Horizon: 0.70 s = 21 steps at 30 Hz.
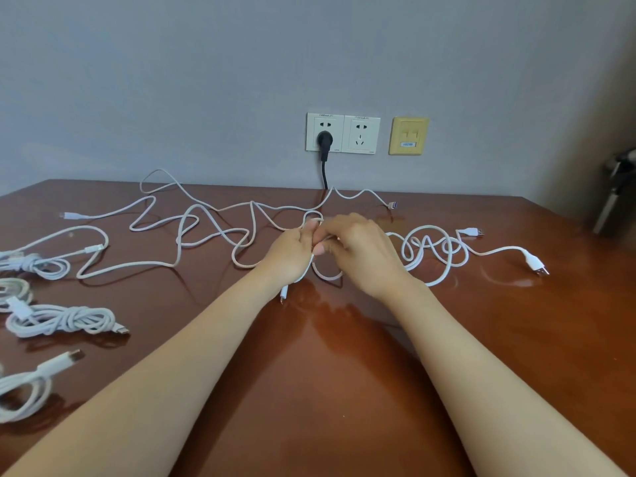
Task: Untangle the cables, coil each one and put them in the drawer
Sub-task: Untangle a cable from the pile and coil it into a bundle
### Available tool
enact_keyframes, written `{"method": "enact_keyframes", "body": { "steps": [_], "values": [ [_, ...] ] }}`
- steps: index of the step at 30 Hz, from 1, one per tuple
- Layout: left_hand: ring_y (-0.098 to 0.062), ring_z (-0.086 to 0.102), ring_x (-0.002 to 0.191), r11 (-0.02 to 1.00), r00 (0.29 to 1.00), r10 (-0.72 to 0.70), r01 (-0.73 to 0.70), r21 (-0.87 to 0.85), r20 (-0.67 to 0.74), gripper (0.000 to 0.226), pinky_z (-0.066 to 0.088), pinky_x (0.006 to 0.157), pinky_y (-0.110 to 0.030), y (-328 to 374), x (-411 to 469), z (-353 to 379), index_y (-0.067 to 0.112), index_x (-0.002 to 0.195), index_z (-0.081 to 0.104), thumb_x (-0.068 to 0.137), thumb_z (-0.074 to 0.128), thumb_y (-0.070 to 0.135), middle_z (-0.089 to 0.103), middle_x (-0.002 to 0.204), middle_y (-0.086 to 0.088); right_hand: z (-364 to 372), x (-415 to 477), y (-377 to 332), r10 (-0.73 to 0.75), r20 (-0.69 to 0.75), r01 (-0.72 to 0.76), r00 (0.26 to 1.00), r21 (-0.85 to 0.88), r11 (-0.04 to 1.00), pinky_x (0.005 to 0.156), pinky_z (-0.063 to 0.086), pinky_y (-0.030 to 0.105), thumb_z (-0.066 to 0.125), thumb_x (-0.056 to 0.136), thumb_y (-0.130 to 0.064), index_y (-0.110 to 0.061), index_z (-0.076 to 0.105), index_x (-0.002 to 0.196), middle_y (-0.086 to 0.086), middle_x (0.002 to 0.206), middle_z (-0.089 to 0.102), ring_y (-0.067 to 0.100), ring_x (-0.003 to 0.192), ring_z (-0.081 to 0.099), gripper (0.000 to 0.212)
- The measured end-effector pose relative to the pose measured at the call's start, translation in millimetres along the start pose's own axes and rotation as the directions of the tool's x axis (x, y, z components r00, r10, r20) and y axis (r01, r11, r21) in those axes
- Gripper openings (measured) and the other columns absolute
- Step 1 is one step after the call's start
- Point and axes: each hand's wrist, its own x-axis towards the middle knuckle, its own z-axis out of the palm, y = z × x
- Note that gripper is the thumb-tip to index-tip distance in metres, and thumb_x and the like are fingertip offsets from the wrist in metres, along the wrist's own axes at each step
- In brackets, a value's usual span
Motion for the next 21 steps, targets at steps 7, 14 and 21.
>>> {"method": "enact_keyframes", "body": {
  "steps": [7, 14, 21],
  "values": [
    [-0.025, 0.046, 0.126, 1.000, 0.989, 0.005, -0.008, 0.021, 0.151, 0.063, 0.031, 0.095, -0.029, 11.4, -10.1, 3.9, 0.016, 0.130, 0.053, 0.098, 0.008, 0.046, 0.062, 0.123, -0.008, -4.7, 0.3, 8.0, 0.212, 0.066, -0.213, 0.975, -0.003, 0.977, 0.064, 0.028, 0.029, 0.057, 0.085, -0.019, -0.020, 0.058, 0.094, -0.013, 0.080, 0.060, 0.022, 0.093, 0.053, 0.009],
    [-0.019, 0.045, 0.097, 0.937, 0.935, -0.054, -0.075, 0.343, 0.352, 0.021, 0.032, 0.075, -0.027, 6.1, -8.5, 1.0, 0.013, 0.114, 0.040, 0.100, 0.038, 0.028, 0.051, 0.115, -0.009, -7.9, -2.0, 14.3, 0.327, 0.188, -0.324, 0.926, -0.047, 0.945, 0.070, 0.031, 0.028, 0.059, 0.085, -0.023, -0.023, 0.065, 0.088, -0.007, 0.087, 0.059, 0.017, 0.092, 0.051, 0.007],
    [-0.015, 0.043, 0.073, 0.927, 0.923, -0.073, -0.076, 0.368, 0.377, 0.007, 0.029, 0.056, -0.023, 10.5, -10.9, -3.6, 0.012, 0.100, 0.035, 0.100, 0.033, 0.018, 0.040, 0.076, 0.002, -12.1, -2.6, 3.5, 0.210, 0.136, -0.197, 0.968, -0.108, 0.975, 0.067, 0.025, 0.028, 0.052, 0.091, -0.024, -0.020, 0.066, 0.095, -0.006, 0.093, 0.067, 0.020, 0.095, 0.054, 0.015]
  ]
}}
